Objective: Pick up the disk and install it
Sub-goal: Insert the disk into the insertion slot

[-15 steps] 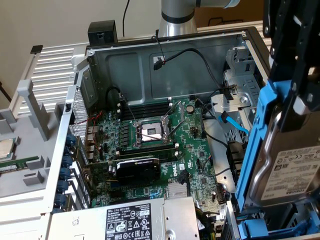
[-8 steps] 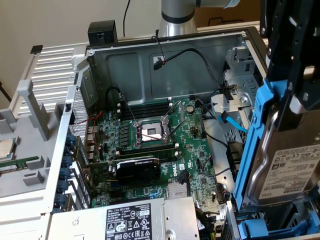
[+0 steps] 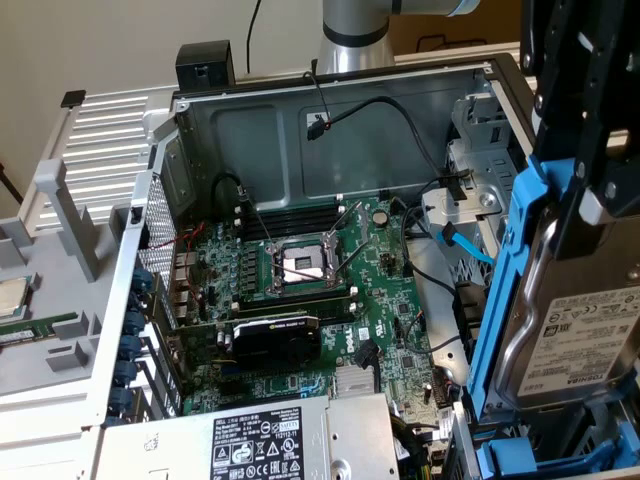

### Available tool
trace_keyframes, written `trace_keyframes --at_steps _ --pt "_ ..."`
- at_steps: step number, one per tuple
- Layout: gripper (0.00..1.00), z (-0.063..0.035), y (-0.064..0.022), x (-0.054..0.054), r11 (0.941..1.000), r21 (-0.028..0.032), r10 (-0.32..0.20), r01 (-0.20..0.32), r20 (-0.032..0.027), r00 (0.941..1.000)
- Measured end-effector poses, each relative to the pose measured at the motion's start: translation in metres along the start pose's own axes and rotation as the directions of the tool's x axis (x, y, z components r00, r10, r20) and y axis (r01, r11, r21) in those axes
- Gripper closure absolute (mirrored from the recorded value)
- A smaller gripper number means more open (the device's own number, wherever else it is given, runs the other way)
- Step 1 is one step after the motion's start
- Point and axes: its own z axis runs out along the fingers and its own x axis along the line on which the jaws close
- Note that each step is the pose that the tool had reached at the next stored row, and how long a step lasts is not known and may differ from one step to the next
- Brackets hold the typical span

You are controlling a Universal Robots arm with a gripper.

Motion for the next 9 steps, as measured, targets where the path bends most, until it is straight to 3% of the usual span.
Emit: trace_keyframes --at_steps 9 --pt "0.64 0.0000 -0.0016 -0.0001 1.0000 -0.0003 0.002 -0.002 -0.0002 1.0000"
